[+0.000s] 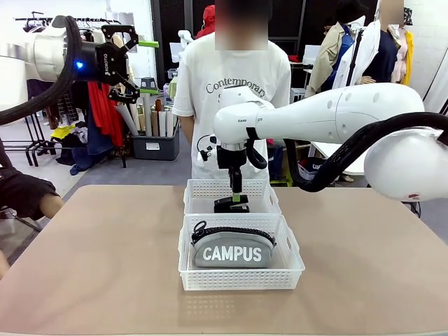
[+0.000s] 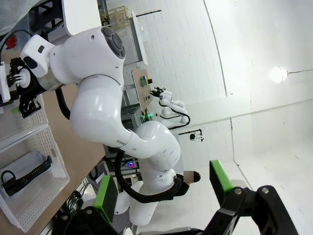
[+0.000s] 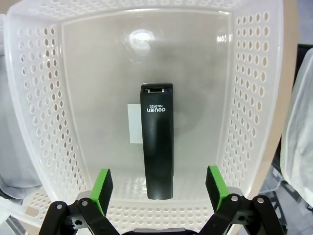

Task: Distribute items into two baskets.
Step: Place the picked Stapler into the Organizing basket as instructed by the person.

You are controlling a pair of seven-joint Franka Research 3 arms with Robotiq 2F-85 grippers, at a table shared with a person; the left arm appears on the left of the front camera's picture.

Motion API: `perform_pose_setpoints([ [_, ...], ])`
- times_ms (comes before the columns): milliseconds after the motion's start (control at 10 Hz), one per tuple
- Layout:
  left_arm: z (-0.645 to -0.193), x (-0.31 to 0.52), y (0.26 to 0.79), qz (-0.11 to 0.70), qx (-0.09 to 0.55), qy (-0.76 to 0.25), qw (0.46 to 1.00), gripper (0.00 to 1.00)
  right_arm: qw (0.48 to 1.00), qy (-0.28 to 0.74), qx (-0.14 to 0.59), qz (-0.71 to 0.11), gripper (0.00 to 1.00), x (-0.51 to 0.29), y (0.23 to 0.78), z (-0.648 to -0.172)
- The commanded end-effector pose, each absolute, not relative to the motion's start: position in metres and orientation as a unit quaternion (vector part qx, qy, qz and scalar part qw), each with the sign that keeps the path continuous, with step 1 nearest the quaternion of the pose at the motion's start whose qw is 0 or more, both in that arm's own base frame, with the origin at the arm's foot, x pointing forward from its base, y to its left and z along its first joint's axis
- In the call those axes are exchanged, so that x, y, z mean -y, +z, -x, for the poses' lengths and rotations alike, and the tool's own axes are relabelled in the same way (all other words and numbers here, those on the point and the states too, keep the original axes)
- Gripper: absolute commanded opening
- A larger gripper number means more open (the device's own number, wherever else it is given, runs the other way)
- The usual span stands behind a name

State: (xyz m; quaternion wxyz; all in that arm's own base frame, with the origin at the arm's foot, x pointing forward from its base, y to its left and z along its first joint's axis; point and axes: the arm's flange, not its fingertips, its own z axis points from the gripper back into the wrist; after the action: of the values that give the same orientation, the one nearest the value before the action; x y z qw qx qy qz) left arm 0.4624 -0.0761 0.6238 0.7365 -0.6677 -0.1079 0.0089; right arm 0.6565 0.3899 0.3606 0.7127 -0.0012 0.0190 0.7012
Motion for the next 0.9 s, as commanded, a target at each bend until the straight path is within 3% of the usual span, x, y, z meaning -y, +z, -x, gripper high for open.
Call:
perform_pose_setpoints([
  [0, -0.462, 0.075, 0.625, 0.669, 0.106, 0.006, 0.736, 1.00, 0.707, 0.707, -0.013, -0.029, 1.00, -0.389, 0.374, -0.659],
  [100, -0.462, 0.075, 0.625, 0.669, 0.106, 0.006, 0.736, 1.00, 0.713, 0.701, -0.019, 0.001, 1.00, -0.390, 0.361, -0.656],
  [800, -0.462, 0.075, 0.625, 0.669, 0.106, 0.006, 0.736, 1.00, 0.713, 0.701, -0.019, 0.001, 1.00, -0.390, 0.361, -0.656],
])
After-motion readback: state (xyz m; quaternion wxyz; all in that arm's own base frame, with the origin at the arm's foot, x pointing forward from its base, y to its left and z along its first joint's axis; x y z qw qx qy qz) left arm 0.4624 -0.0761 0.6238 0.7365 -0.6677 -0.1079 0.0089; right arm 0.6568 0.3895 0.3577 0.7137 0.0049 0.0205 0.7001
